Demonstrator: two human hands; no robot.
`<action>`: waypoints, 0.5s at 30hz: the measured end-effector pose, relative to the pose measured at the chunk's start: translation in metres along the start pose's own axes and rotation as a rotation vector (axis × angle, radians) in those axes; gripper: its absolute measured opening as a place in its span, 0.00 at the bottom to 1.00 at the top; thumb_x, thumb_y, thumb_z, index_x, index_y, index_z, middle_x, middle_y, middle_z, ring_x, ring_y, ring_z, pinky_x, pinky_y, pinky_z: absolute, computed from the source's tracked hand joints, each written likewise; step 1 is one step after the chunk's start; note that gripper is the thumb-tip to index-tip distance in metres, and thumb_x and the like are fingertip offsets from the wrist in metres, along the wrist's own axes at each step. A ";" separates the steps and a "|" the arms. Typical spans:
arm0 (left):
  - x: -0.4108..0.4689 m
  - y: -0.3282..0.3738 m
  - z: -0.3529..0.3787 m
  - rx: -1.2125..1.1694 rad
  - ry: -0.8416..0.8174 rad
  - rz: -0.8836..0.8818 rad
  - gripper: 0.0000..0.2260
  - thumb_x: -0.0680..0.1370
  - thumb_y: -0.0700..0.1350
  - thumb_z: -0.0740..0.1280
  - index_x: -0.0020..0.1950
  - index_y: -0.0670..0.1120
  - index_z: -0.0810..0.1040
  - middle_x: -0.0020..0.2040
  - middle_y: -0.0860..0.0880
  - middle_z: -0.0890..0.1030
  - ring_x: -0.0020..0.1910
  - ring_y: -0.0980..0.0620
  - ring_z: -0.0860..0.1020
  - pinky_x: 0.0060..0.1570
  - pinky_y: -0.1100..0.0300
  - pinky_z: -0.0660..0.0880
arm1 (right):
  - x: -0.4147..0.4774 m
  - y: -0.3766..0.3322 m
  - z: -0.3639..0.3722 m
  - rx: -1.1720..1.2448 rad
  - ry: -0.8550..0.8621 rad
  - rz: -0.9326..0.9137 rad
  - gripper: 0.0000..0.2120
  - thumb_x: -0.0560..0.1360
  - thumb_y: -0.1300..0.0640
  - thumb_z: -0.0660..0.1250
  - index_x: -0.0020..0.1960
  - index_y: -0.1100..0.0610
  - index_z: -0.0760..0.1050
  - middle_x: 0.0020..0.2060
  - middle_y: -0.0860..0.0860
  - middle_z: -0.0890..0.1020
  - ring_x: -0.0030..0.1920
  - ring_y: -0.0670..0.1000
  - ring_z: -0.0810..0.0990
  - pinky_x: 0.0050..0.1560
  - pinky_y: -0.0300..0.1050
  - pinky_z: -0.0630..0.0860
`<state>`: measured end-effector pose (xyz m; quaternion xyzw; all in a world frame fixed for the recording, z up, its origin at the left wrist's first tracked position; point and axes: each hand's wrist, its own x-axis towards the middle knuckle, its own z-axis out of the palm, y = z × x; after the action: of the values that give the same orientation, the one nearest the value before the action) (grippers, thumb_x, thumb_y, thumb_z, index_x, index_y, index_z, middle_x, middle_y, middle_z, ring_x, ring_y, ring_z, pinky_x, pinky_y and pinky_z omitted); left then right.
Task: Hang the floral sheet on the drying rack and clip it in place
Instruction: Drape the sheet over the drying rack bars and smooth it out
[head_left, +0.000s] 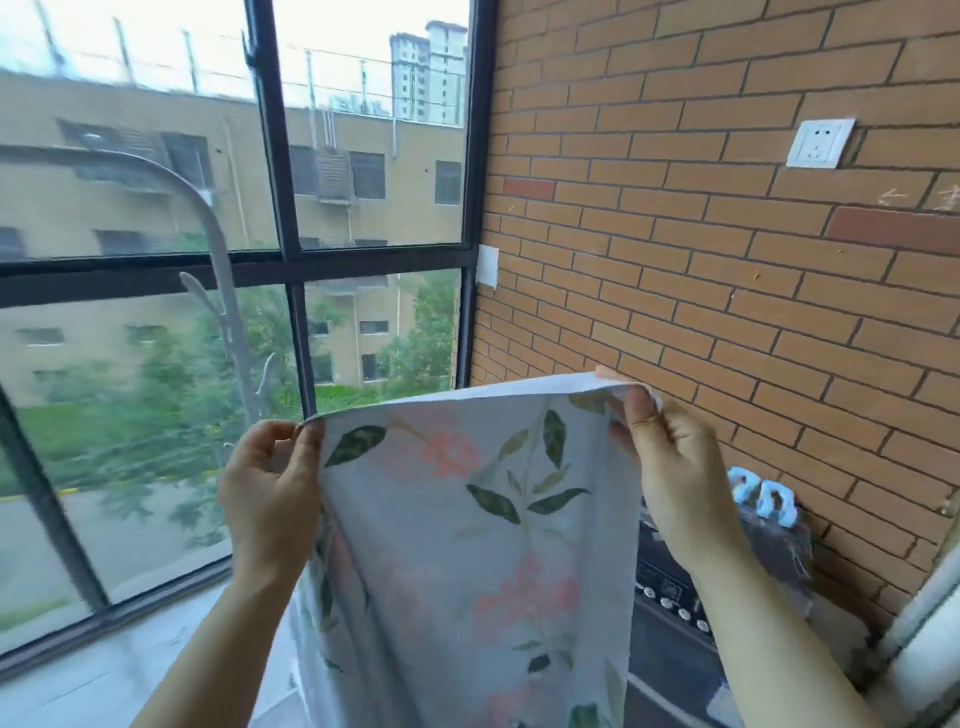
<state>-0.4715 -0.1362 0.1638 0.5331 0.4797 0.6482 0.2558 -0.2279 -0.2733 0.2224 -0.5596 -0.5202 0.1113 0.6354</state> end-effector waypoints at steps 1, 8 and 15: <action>0.002 0.007 -0.011 0.008 0.039 0.014 0.09 0.77 0.47 0.69 0.42 0.42 0.77 0.36 0.46 0.78 0.33 0.54 0.73 0.32 0.70 0.67 | 0.002 -0.004 0.005 0.028 -0.019 -0.023 0.18 0.78 0.37 0.58 0.60 0.42 0.79 0.55 0.59 0.81 0.56 0.64 0.78 0.60 0.63 0.74; 0.041 0.076 -0.082 -0.065 0.358 0.201 0.09 0.75 0.49 0.70 0.41 0.45 0.76 0.32 0.52 0.75 0.31 0.57 0.71 0.36 0.58 0.69 | 0.023 -0.053 0.061 0.097 -0.154 -0.220 0.21 0.80 0.39 0.52 0.66 0.47 0.74 0.43 0.67 0.77 0.44 0.66 0.75 0.38 0.45 0.72; 0.097 0.157 -0.153 -0.095 0.565 0.420 0.10 0.74 0.48 0.71 0.40 0.43 0.76 0.30 0.55 0.72 0.30 0.62 0.68 0.36 0.68 0.67 | 0.064 -0.134 0.124 0.182 -0.171 -0.523 0.18 0.82 0.49 0.55 0.71 0.44 0.67 0.63 0.44 0.74 0.60 0.32 0.72 0.61 0.33 0.72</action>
<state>-0.6160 -0.1718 0.3524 0.4074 0.3807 0.8301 -0.0012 -0.3564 -0.1998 0.3473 -0.3357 -0.6863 0.0368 0.6442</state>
